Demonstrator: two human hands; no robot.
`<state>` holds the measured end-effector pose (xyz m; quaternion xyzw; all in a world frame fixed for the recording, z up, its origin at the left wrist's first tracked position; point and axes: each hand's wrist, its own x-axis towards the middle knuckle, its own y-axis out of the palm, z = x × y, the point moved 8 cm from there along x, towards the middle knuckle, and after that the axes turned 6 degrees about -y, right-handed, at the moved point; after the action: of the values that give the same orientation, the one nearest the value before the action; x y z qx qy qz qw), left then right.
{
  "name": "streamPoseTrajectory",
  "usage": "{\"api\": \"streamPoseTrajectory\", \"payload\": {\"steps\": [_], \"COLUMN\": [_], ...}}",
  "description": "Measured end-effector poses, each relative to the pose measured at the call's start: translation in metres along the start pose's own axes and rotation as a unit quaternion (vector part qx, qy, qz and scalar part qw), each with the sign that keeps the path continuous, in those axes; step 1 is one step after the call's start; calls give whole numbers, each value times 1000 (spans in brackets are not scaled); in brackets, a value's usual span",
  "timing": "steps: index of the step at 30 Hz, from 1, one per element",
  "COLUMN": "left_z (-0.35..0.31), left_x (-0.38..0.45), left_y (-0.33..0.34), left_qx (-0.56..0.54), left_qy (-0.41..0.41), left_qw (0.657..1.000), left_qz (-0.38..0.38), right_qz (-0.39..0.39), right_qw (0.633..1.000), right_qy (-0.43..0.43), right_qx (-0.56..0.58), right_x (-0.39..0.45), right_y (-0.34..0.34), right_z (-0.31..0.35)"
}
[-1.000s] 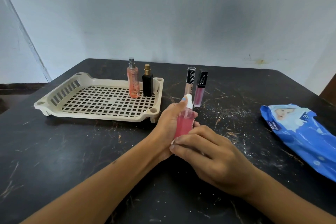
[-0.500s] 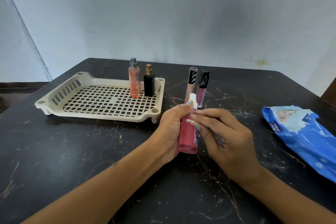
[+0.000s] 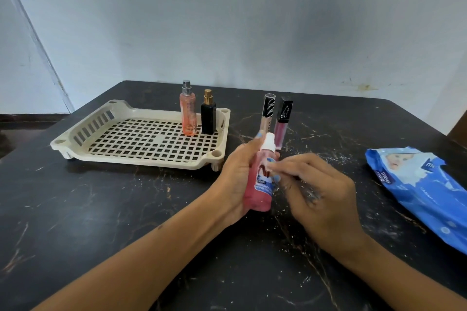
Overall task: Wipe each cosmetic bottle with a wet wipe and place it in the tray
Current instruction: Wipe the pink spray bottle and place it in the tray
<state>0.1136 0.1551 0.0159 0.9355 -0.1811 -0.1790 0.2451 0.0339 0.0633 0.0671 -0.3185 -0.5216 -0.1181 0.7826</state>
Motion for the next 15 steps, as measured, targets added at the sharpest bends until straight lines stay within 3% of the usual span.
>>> {"api": "streamPoseTrajectory", "payload": {"steps": [4, 10, 15], "left_z": [3, -1, -2], "left_x": [2, 0, -3], "left_y": [1, -2, 1], "left_qx": [38, 15, 48], "left_qy": [4, 10, 13], "left_qw": [999, 1000, 999], "left_qz": [13, 2, 3], "right_qz": [-31, 8, -27], "right_qw": [998, 1000, 997], "right_qy": [52, -3, 68], "right_qx": [-19, 9, 3], "right_x": [-2, 0, -1], "right_y": [-5, 0, -3], "right_z": [-13, 1, -16]}}
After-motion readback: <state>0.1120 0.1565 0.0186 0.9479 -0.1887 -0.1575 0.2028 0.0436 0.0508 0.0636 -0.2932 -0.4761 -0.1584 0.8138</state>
